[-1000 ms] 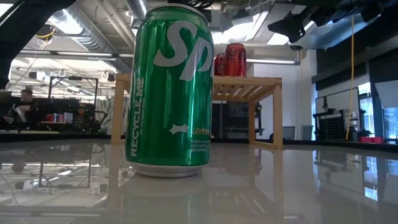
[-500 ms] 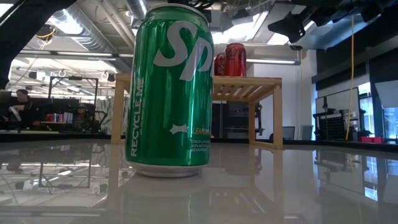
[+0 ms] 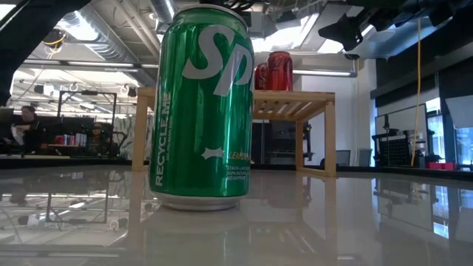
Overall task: Place canned beverage on shelf
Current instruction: Put the red/black soda can on the shelf aligned with the red/white soda can
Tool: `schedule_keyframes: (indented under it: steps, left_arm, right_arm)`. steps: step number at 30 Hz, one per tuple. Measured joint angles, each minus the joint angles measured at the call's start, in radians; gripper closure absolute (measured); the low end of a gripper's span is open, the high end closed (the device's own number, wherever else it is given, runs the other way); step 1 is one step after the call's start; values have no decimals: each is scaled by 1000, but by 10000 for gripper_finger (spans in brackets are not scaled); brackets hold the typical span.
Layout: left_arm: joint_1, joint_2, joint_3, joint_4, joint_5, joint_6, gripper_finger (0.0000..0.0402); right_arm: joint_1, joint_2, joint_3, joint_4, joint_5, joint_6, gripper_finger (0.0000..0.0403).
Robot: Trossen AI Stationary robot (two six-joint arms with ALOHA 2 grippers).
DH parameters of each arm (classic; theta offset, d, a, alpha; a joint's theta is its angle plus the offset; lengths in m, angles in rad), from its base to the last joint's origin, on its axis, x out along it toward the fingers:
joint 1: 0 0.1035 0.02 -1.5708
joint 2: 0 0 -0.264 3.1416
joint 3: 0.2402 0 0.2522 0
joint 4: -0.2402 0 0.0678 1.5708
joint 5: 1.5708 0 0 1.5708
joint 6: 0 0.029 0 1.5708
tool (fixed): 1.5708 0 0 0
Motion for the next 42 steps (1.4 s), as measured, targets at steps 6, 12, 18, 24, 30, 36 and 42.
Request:
schedule_keyframes:
  steps: [6,12,18,24,30,36,42]
  left_arm:
    - [0,0,0,0,0,0,5]
    - [-3,0,38,2,-1,0,5]
    - [-3,0,80,2,-3,0,5]
    - [-9,-10,92,8,-4,2,5]
    - [-34,-60,93,14,-38,8,5]
    - [-73,-127,93,15,-72,9,5]
    - [-131,-200,93,8,-71,-20,5]
  right_arm:
    - [0,0,0,0,0,0,24]
    - [0,0,0,0,0,0,24]
    - [0,0,0,0,0,0,24]
    - [0,0,0,0,0,0,24]
    - [0,0,0,1,85,-1,24]
    - [0,0,0,1,180,-4,24]
    - [0,0,0,6,209,-50,24]
